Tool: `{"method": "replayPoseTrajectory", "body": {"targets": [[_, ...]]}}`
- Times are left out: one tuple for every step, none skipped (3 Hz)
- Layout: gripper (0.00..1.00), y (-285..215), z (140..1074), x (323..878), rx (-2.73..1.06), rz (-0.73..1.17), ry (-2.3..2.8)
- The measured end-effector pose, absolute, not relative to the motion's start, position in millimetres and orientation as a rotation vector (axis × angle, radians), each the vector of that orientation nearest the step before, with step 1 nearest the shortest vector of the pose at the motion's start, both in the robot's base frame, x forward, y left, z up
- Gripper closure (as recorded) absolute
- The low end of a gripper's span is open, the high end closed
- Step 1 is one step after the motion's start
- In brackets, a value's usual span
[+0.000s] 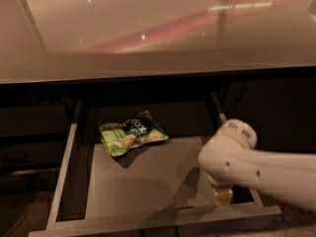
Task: Open top drawer
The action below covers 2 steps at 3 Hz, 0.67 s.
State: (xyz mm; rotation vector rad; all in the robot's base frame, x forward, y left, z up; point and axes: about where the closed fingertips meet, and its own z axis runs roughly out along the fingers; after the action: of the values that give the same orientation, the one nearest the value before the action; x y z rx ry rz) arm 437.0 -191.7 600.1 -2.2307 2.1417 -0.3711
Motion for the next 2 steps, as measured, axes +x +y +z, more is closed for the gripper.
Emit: {"method": "replayPoseTrajectory", "body": {"targets": [[0.00,-195.0,586.6,403.3,-2.244,-0.394,2.138],[0.00,-195.0,586.6,403.3,-2.244,-0.394,2.138]]}}
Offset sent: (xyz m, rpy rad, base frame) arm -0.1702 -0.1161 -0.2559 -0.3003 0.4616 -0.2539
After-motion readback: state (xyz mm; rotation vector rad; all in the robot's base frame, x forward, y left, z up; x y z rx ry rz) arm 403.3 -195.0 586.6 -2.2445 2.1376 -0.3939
